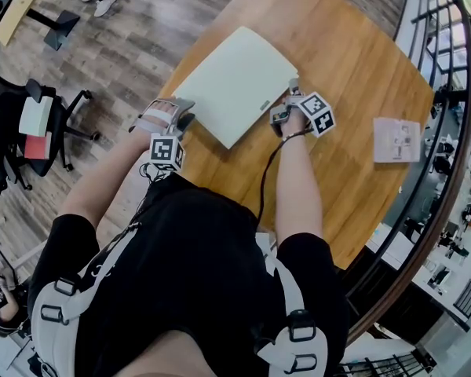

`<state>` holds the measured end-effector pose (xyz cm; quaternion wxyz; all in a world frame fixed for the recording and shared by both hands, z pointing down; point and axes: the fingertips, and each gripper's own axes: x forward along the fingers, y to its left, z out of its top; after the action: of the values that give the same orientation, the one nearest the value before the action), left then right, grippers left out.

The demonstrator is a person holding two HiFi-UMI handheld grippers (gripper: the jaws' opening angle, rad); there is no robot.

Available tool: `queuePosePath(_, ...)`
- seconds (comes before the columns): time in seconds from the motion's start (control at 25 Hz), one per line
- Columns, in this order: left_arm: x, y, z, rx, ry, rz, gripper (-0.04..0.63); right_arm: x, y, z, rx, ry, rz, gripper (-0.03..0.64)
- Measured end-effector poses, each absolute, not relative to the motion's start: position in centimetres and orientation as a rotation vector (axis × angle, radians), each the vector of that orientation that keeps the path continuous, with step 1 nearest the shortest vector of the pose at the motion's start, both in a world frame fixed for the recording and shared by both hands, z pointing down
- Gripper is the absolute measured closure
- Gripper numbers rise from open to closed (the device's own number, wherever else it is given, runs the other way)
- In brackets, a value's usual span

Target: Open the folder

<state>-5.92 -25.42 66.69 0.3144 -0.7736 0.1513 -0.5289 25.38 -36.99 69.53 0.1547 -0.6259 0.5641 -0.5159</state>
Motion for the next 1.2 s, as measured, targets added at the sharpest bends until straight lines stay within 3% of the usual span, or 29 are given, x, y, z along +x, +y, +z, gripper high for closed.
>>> queuePosePath(0.72, -7.3, -26.1, 67.2, -1.879, 0.285, -1.449, 0.422, 24.7, -37.1, 69.4, -1.807, 1.68, -1.472, 0.543)
queuePosePath(0.84, -7.1, -25.8, 67.4, -1.846, 0.264, -1.446, 0.463, 24.8, -37.1, 69.6, -1.807, 1.687, -1.474, 0.543)
queuePosePath(0.92, -7.2, -25.6, 67.8, -1.843, 0.268, -1.459, 0.543, 24.8, -37.1, 69.6, -1.806, 1.696, -1.479, 0.543)
queuePosePath(1.2, -7.3, -25.5, 68.1, -2.17, 0.376, -1.549, 0.557, 24.9, -37.0, 69.5, -1.799, 1.654, -1.477, 0.543)
